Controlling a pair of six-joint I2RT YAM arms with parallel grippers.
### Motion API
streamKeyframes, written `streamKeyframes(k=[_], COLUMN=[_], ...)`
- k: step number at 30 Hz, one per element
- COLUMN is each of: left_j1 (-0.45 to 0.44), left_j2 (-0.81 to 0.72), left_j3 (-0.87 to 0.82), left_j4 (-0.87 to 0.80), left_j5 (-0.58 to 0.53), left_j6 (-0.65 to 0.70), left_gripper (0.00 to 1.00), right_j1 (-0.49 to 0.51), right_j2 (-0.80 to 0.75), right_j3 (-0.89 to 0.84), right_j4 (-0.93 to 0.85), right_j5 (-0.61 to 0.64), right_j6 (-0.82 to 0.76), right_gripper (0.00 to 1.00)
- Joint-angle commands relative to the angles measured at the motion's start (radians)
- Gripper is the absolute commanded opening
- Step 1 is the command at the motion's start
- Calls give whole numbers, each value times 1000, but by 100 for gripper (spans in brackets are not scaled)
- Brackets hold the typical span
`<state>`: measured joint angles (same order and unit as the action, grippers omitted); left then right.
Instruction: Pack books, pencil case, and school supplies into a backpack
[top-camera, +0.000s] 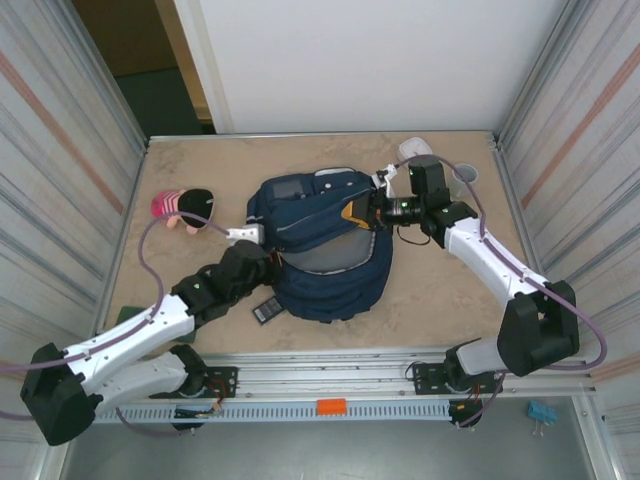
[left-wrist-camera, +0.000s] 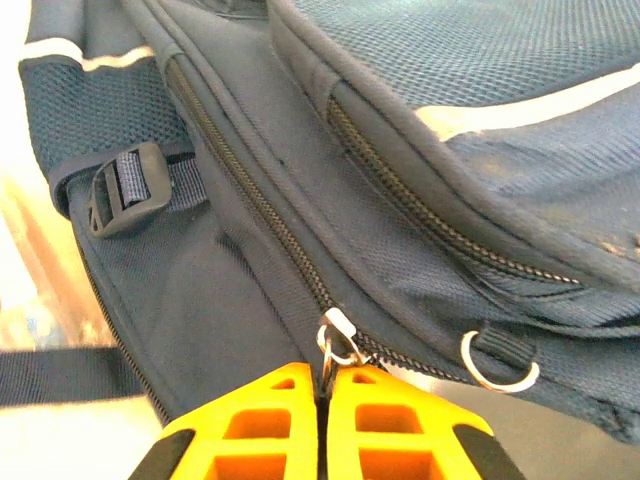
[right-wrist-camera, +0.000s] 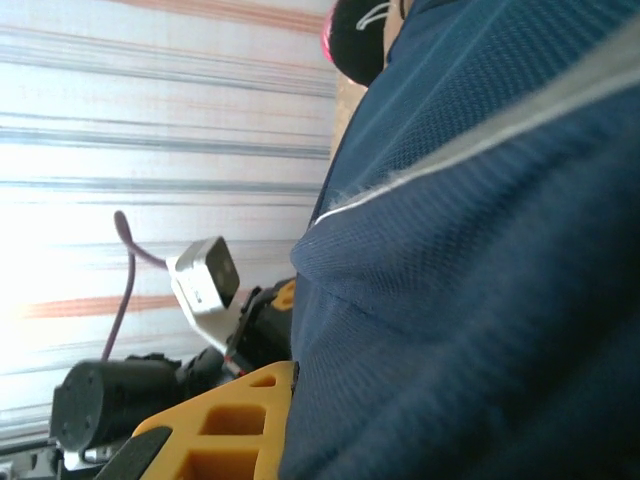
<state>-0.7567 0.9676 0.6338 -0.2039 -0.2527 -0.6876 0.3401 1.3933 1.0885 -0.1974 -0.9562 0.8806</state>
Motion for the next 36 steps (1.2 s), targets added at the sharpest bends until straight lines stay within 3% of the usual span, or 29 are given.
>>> streamKeyframes(k=[1, 5, 9, 17, 18, 21, 22, 24, 29, 36], left_j1=[132, 217, 238, 238, 239, 232, 223, 191, 84, 29], left_j2=[32, 82, 103, 83, 80, 76, 77, 82, 127, 201], left_j3=[-33, -31, -22, -30, -38, -60, -68, -81, -82, -71], left_j4=[-35, 34, 112, 166, 178, 218, 235, 258, 286, 349], left_j5=[-95, -46, 37, 340, 396, 514, 538, 541, 489, 471], left_j6=[108, 159, 245, 436, 442, 415, 406, 390, 389, 333], left_gripper=[0, 0, 0, 0, 0, 0, 0, 0, 0, 0], right_j1=[-55, -80, -92, -117, -119, -108, -105, -92, -18, 128], right_j2=[-24, -16, 17, 76, 80, 79, 74, 52, -21, -102], right_j3=[104, 145, 176, 251, 249, 218, 190, 112, -87, -188], right_j4=[-14, -20, -23, -192, -196, -175, -136, -27, 225, 184], right_j5=[-183, -218, -261, -294, -273, -196, -170, -102, 71, 338], right_j6=[-92, -92, -99, -250, -246, -214, -179, -80, 109, 117], right_gripper=[0, 0, 0, 0, 3, 28, 38, 48, 52, 54])
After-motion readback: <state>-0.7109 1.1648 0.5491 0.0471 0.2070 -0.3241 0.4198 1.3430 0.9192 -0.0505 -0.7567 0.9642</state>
